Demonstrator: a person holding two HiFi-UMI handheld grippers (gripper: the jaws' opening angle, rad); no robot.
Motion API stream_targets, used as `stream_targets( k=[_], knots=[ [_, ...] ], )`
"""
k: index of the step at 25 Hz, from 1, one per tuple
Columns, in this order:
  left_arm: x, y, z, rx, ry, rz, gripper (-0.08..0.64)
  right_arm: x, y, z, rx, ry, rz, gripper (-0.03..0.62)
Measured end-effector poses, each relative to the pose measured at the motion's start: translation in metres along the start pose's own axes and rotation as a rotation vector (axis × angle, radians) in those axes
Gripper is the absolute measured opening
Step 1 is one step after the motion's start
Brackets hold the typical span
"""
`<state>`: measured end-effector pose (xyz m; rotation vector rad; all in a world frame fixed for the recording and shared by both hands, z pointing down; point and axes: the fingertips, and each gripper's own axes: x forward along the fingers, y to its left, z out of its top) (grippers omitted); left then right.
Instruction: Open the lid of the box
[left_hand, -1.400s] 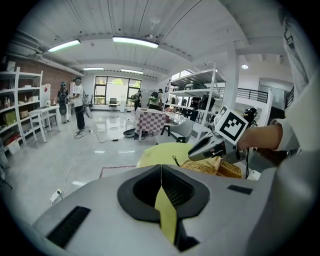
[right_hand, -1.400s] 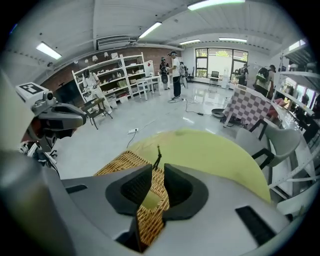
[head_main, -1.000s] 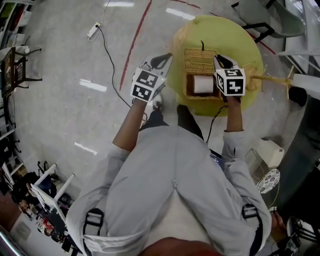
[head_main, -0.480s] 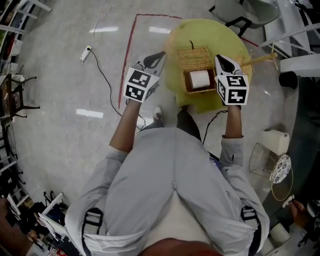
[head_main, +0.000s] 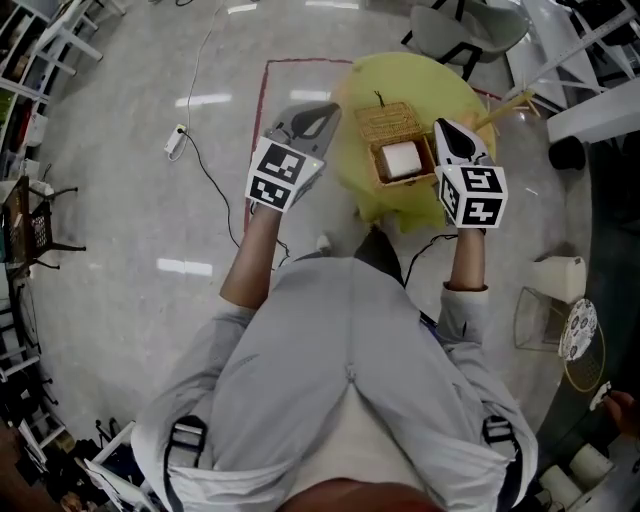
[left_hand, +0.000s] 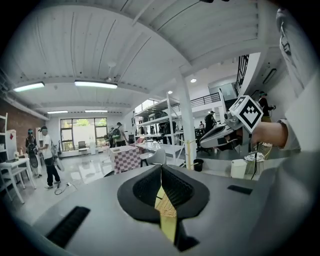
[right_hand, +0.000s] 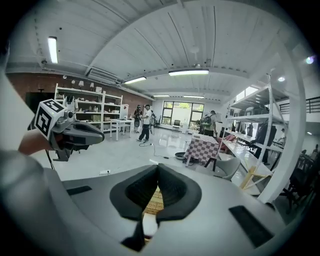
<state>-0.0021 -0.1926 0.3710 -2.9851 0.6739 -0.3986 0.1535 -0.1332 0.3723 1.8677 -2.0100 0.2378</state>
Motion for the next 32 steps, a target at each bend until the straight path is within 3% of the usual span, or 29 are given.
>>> stream_targets(
  k=[14, 32],
  knots=[
    [-0.036, -0.014, 0.045, 0.065, -0.083, 0.009, 0.029, -0.05, 0.025, 0.045, -0.05, -0.111, -0.008, 0.023],
    [-0.033, -0.03, 0.04, 0.075, -0.073, -0.038, 0.03, -0.051, 0.026, 0.033, -0.038, -0.099, -0.006, 0.023]
  ],
)
